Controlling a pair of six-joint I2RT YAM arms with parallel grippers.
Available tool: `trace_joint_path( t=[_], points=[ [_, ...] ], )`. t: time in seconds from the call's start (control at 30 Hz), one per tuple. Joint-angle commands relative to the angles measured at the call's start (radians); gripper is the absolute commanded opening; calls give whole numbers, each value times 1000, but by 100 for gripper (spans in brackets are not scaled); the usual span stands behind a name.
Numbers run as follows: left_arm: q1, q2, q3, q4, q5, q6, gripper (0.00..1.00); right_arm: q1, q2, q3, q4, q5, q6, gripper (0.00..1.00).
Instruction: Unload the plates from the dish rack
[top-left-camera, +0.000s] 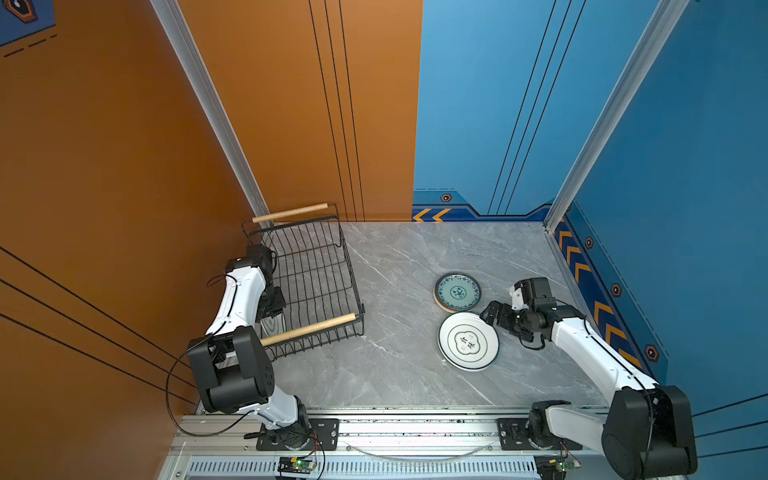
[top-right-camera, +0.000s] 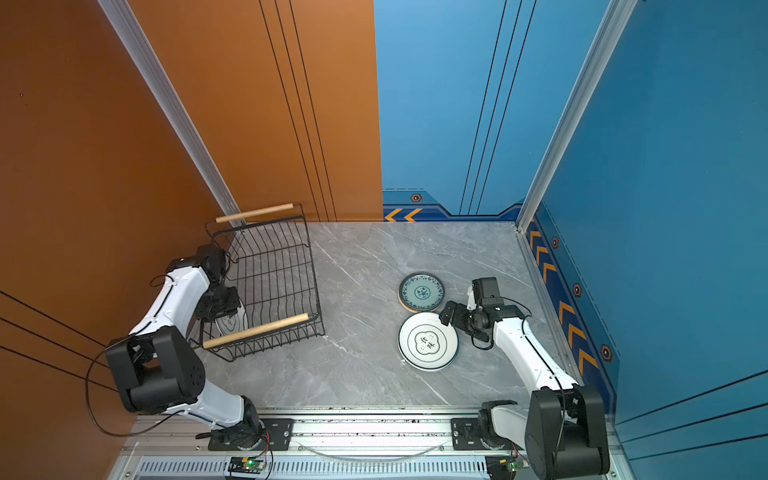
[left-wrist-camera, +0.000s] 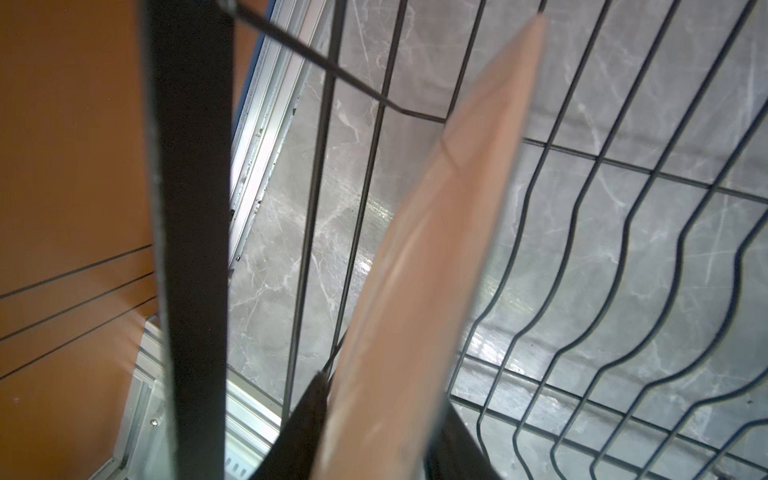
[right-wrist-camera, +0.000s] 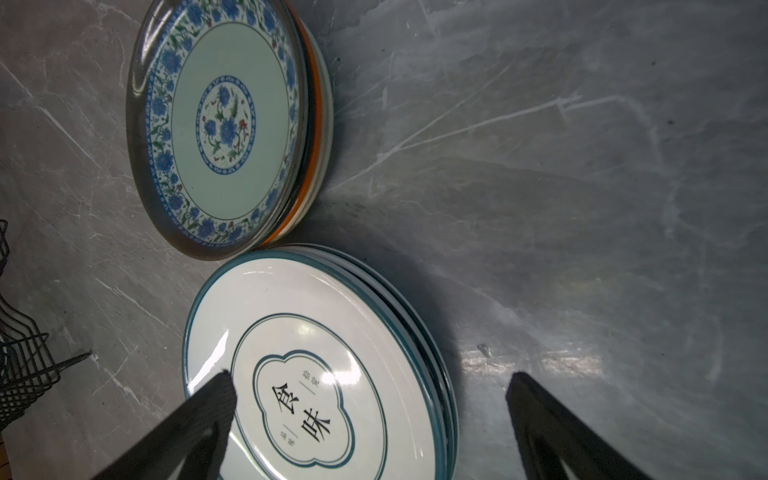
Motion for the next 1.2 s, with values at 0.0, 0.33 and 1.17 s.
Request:
trace_joint_path(
  t=[0.0,0.33,1.17],
  points=[
    [6,23,11,-9,-26,-6,35,-8,-13,-13,-2,-12,-25,100],
    [8,7,8,-14,-25,-8,19,-12,-45,-27,-5,-14,-17,100],
    [-9,-135,116,-116,160,-20,0,-12,-98,-37,-9,-43,3,100]
  ],
)
